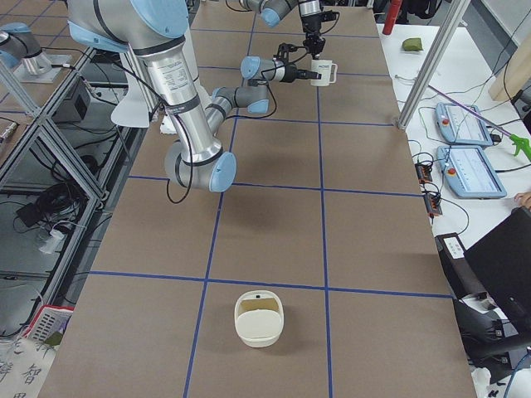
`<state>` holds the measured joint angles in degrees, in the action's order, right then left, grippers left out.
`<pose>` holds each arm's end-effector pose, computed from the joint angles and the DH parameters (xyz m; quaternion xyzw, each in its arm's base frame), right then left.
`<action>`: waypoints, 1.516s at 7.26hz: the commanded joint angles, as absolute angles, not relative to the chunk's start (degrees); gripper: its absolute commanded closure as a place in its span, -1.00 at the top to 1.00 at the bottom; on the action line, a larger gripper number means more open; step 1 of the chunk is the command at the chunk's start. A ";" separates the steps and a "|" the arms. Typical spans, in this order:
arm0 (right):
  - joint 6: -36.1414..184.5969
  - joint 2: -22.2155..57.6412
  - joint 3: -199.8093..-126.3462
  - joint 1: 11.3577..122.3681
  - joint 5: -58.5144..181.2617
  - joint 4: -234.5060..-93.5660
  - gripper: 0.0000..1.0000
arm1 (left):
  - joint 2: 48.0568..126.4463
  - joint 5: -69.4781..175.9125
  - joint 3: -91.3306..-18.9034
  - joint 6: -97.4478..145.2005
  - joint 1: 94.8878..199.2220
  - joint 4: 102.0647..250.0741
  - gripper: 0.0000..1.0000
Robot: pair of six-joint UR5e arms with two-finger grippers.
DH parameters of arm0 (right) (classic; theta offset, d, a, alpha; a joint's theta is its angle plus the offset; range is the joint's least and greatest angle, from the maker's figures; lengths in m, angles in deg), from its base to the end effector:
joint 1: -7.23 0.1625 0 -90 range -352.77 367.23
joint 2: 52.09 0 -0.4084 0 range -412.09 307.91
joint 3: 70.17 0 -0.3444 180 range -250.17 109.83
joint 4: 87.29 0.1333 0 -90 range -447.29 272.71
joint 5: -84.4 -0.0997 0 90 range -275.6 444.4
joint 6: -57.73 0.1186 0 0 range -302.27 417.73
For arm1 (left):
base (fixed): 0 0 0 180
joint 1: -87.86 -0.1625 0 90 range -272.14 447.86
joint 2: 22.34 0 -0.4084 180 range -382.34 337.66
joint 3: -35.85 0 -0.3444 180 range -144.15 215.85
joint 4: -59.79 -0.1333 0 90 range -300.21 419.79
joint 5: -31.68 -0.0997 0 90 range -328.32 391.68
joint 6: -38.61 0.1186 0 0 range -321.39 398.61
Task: Left arm hands cup to right arm to dump lemon
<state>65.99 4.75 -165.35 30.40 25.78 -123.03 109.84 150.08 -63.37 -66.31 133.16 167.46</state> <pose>-0.4658 -0.4115 0.1866 0.6657 -0.2760 -0.1548 0.6758 0.3830 -0.4963 0.1401 -0.0510 0.5833 -0.2803 0.7606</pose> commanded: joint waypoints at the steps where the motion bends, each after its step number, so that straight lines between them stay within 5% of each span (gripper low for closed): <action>1: 65.99 4.68 -165.00 30.43 26.39 -123.06 0.88 | 110.11 150.07 -63.64 -67.12 132.34 167.46 -1.00; 11: 65.99 4.59 -164.83 30.43 26.74 -122.89 0.88 | 109.67 149.63 -66.79 -67.39 130.49 167.46 -1.00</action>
